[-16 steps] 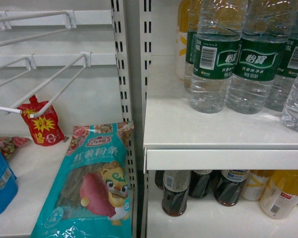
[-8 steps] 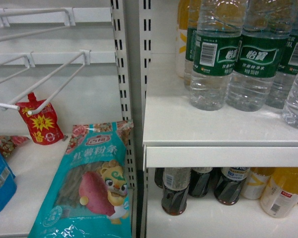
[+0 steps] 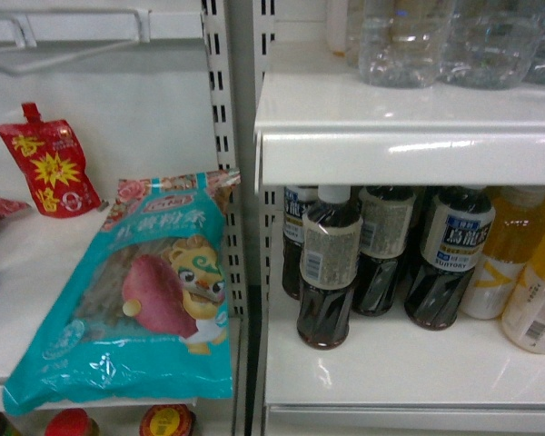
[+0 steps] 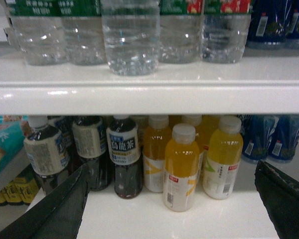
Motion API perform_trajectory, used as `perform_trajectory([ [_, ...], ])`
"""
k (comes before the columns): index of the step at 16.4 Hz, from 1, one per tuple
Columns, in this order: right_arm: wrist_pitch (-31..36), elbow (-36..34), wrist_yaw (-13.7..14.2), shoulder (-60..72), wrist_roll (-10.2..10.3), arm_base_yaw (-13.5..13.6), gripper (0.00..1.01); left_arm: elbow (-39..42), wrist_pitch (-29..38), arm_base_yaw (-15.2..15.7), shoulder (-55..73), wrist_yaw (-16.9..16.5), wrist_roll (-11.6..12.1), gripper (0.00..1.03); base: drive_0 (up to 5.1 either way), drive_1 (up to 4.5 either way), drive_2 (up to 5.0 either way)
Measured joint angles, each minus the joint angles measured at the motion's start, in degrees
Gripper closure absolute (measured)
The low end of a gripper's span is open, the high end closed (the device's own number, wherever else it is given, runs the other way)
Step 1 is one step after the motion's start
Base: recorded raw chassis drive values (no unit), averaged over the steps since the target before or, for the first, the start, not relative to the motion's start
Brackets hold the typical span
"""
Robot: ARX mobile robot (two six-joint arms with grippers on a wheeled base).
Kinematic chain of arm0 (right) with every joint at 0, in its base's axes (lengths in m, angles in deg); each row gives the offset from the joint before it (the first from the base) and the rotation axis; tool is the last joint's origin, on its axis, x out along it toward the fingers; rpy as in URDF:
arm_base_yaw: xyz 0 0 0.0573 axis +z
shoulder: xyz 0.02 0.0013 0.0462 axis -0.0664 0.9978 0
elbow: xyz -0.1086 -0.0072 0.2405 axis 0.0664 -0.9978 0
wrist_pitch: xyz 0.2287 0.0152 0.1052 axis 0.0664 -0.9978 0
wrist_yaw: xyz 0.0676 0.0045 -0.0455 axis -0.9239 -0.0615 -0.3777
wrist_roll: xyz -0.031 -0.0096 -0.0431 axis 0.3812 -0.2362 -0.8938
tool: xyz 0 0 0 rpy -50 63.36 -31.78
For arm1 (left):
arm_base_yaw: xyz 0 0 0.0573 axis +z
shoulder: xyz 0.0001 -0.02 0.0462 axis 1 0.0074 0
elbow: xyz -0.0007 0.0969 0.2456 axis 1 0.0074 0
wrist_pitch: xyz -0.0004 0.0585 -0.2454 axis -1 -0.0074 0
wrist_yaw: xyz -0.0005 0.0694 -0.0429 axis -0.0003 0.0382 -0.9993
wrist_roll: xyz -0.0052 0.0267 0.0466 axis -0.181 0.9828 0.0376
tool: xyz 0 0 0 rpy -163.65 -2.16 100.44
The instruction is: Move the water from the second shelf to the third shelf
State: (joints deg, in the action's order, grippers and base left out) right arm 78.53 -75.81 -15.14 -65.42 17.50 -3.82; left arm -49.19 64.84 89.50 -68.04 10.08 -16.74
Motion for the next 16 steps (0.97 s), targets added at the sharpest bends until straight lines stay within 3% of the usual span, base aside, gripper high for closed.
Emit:
perform_trajectory([
  [16, -0.1, 0.0, 0.0, 0.0, -0.1, 0.0, 0.03, 0.0, -0.1, 0.0, 0.0, 0.0, 0.0, 0.05, 0.0, 0.0, 0.0],
])
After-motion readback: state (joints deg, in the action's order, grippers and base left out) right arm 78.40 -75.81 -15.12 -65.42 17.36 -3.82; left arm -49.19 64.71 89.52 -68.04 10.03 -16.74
